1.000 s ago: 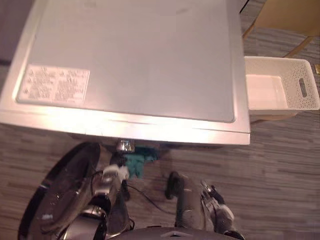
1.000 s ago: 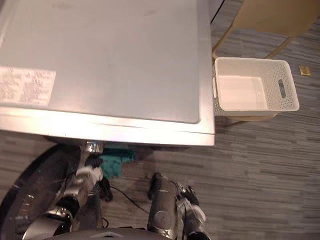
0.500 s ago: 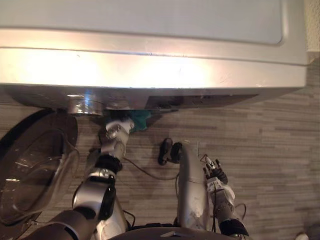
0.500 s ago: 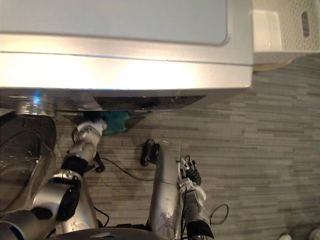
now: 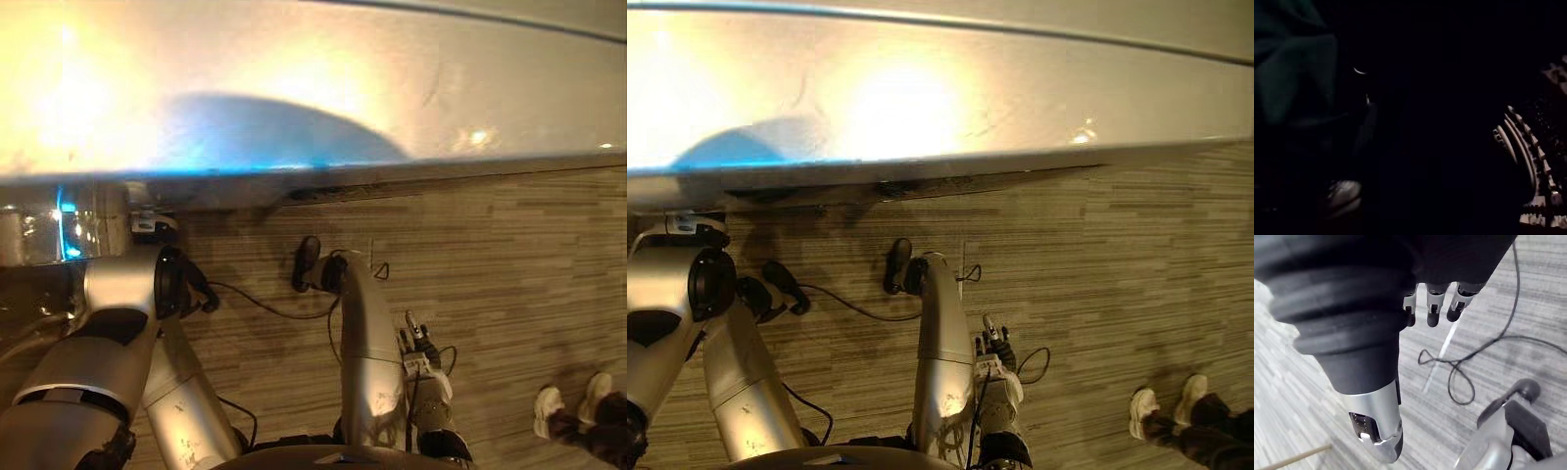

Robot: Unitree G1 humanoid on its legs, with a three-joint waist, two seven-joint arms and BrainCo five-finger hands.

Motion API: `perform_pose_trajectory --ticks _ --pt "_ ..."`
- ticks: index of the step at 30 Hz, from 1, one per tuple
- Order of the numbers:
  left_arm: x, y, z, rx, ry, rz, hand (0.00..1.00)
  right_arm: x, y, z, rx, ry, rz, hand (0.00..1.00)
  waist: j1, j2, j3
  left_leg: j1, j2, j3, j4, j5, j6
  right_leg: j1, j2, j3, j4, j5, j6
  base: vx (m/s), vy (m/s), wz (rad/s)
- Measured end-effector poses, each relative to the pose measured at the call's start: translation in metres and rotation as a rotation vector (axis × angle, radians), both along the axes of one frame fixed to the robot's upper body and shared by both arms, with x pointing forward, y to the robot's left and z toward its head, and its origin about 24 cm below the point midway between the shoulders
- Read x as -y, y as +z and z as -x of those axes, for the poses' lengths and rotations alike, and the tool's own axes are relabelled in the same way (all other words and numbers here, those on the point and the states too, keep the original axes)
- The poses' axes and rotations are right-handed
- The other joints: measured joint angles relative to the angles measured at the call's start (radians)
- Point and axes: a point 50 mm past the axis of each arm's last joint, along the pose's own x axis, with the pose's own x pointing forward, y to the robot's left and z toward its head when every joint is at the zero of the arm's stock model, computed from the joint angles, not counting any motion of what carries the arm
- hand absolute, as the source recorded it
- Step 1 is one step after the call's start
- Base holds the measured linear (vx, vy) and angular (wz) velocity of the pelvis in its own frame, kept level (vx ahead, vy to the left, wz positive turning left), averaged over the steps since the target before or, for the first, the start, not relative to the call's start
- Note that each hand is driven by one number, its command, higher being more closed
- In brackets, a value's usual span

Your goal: Pick up the laundry basket with both hands and put the clothes into the washing machine.

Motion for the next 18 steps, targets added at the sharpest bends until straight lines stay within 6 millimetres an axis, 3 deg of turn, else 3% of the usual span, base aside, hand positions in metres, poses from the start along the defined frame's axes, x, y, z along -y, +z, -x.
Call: perform_pose_trajectory --ticks 6,7,10,12,14,18 --pt "0.021 0.019 0.002 0.022 -0.012 -0.183 1.0 0.001 -0.003 0.003 -0.009 -0.008 -0.044 0.0 -0.001 -0.017 0.001 -0.026 -0.017 0.001 0.018 0.005 0.01 -0.033 -0.016 0.015 0.025 0.005 0.001 -0.08 -0.059 0.05" --pt "0.024 0.022 0.003 0.028 -0.008 -0.208 0.0 0.003 -0.003 0.004 -0.005 -0.021 -0.047 0.0 0.0 -0.017 0.001 -0.03 -0.018 0.002 0.019 0.007 0.012 -0.037 -0.017 0.015 0.025 0.006 0.001 -0.08 -0.051 0.02" --pt "0.033 0.024 0.005 0.031 0.106 -0.492 0.0 0.009 0.005 0.004 0.053 -0.035 -0.034 0.0 0.0 -0.018 0.002 -0.035 -0.019 -0.001 0.029 0.005 0.017 -0.039 -0.021 0.017 0.032 0.008 0.002 -0.06 -0.044 0.01" --pt "0.046 0.023 0.005 0.025 0.28 -0.922 0.0 0.01 0.01 0.001 0.096 -0.022 -0.023 0.0 -0.003 -0.018 0.002 -0.036 -0.024 -0.001 0.031 0.005 0.018 -0.039 -0.026 0.017 0.034 0.009 0.004 -0.06 -0.049 0.04" --pt "0.056 0.018 0.004 0.019 0.351 -1.145 0.0 0.009 0.01 0.001 0.111 -0.008 -0.023 0.0 -0.003 -0.019 0.002 -0.037 -0.031 -0.002 0.031 0.005 0.018 -0.039 -0.033 0.017 0.037 0.009 0.004 -0.06 -0.054 0.08" --pt "0.071 0.014 0.004 0.026 0.448 -1.414 0.0 0.005 0.009 0.0 0.126 0.018 -0.027 0.0 -0.001 -0.019 0.001 -0.046 -0.035 -0.009 0.032 0.007 0.021 -0.037 -0.037 0.012 0.035 0.01 0.006 -0.05 -0.046 0.05"
